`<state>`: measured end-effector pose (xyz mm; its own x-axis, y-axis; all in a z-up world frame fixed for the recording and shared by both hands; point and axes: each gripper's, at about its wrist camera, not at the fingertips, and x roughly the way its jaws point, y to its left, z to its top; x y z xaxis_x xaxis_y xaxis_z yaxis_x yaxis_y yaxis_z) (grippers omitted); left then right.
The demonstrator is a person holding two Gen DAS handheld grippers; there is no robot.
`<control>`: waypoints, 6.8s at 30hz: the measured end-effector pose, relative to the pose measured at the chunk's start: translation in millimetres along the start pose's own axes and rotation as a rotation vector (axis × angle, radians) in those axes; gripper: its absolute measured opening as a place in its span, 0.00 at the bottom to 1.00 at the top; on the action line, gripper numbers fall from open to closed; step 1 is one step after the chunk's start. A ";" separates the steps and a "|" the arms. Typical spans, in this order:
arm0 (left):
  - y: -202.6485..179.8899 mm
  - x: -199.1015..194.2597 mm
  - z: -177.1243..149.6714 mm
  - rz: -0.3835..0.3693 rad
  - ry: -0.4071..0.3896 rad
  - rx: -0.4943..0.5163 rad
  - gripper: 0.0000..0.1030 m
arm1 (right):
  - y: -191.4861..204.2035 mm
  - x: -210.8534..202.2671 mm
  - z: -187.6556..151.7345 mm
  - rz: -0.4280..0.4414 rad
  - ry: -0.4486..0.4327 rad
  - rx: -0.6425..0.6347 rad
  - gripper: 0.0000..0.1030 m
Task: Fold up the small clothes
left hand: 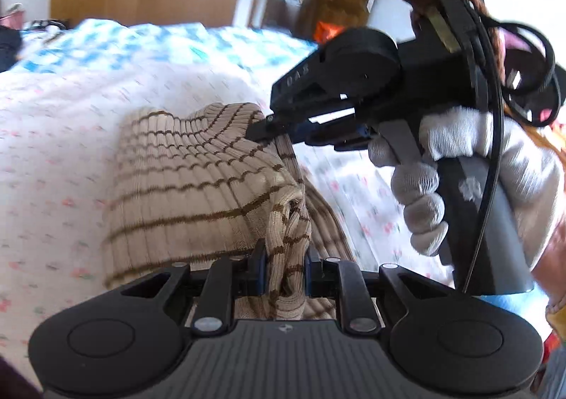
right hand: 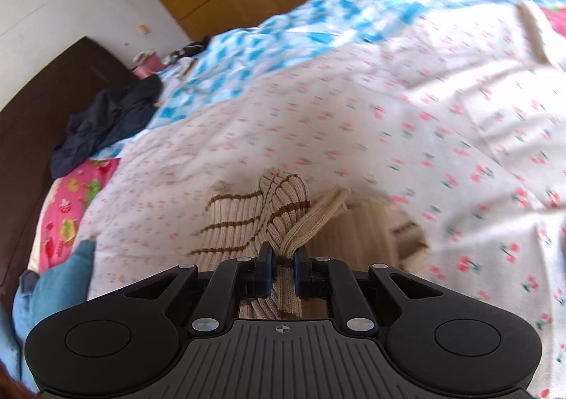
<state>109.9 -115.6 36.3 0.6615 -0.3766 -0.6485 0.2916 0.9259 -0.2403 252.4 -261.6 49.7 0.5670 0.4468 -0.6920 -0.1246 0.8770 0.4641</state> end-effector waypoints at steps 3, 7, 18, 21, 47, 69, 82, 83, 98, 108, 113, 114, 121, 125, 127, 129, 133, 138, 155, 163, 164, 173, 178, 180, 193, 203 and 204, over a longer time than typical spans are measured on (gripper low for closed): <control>-13.4 13.8 -2.7 0.011 0.037 0.044 0.23 | -22.4 3.0 -7.3 0.007 0.003 0.043 0.11; -14.6 13.7 3.2 0.013 0.045 0.060 0.23 | -30.6 -5.8 -9.5 0.053 -0.027 0.062 0.11; -38.4 36.9 0.1 -0.007 0.093 0.101 0.27 | -56.5 -0.3 -11.1 0.021 -0.010 0.045 0.11; -40.6 37.9 -2.4 -0.016 0.087 0.119 0.27 | -57.3 -2.1 -11.1 0.031 -0.015 0.045 0.11; 8.2 -49.3 -18.1 -0.030 0.043 0.162 0.51 | -61.0 -42.2 -26.5 0.072 -0.089 0.047 0.21; 50.7 -36.6 -17.7 0.063 0.035 0.081 0.53 | -53.4 -79.9 -127.0 0.122 -0.002 0.182 0.19; 44.9 -15.1 -6.2 0.066 0.015 0.111 0.58 | -74.7 -83.8 -139.9 -0.005 -0.008 0.215 0.11; 46.9 -4.7 -9.3 0.100 0.046 0.114 0.58 | -73.9 -79.5 -141.9 -0.012 -0.006 0.209 0.11; 61.1 -23.9 0.8 0.080 0.031 0.055 0.61 | -30.4 -121.1 -100.4 -0.074 -0.236 0.067 0.17; 59.7 22.2 46.2 0.115 -0.056 0.015 0.61 | -22.0 -23.6 -44.8 0.062 -0.243 0.135 0.17; 78.8 44.8 34.7 0.173 0.015 -0.037 0.69 | -51.6 2.9 -61.5 -0.041 -0.229 0.131 0.00; 85.5 46.9 31.6 0.161 0.026 -0.077 0.71 | -54.8 0.5 -63.2 -0.035 -0.228 0.134 0.00; 72.2 35.5 34.8 0.219 0.023 -0.068 0.72 | -43.4 -19.8 -67.8 -0.057 -0.260 0.138 0.00; 58.1 11.2 31.8 0.233 0.002 0.004 0.71 | -23.1 -52.6 -87.4 -0.049 -0.296 0.087 0.12; 54.7 1.2 24.4 0.240 0.003 0.017 0.71 | -15.4 -64.5 -105.2 -0.047 -0.293 0.072 0.12; 52.0 -5.4 15.0 0.240 0.010 0.035 0.71 | -8.6 -69.5 -122.3 -0.072 -0.274 0.039 0.12; 51.6 0.8 -4.9 0.257 0.086 0.037 0.71 | -9.8 -56.3 -141.9 -0.191 -0.191 0.002 0.07; 51.6 -0.2 -14.6 0.248 0.124 0.017 0.71 | -1.8 -72.1 -149.0 -0.210 -0.234 0.025 0.08; 55.1 -19.4 -34.1 0.217 0.132 -0.022 0.71 | 18.0 -84.6 -182.3 -0.309 -0.250 -0.043 0.11; 54.8 -25.6 -37.7 0.208 0.129 -0.027 0.71 | 20.2 -86.5 -185.8 -0.315 -0.260 -0.042 0.11; 54.6 -26.1 -38.2 0.209 0.129 -0.027 0.71 | 20.4 -86.4 -186.5 -0.315 -0.259 -0.041 0.11; 47.1 -27.5 -45.0 0.223 0.140 -0.004 0.71 | 30.5 -93.0 -197.2 -0.334 -0.256 -0.069 0.12; 43.3 -27.8 -49.6 0.241 0.151 0.013 0.71 | 40.3 -94.0 -206.3 -0.326 -0.230 -0.102 0.13; 42.4 -28.4 -51.6 0.248 0.156 0.016 0.71 | 45.4 -93.8 -209.3 -0.326 -0.227 -0.121 0.13; 38.0 -32.8 -58.4 0.273 0.172 0.048 0.72 | 56.1 -93.2 -215.8 -0.328 -0.213 -0.146 0.13; 36.8 -31.7 -58.1 0.272 0.176 0.054 0.72 | 52.1 -91.9 -214.8 -0.330 -0.209 -0.140 0.14; 37.2 -31.5 -58.3 0.272 0.178 0.053 0.72 | 51.5 -91.8 -214.5 -0.331 -0.209 -0.139 0.13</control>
<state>59.7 -67.5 5.7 0.5905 -0.1000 -0.8008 0.1590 0.9873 -0.0061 19.3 -219.5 18.6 0.7462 0.1038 -0.6575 -0.0084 0.9892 0.1466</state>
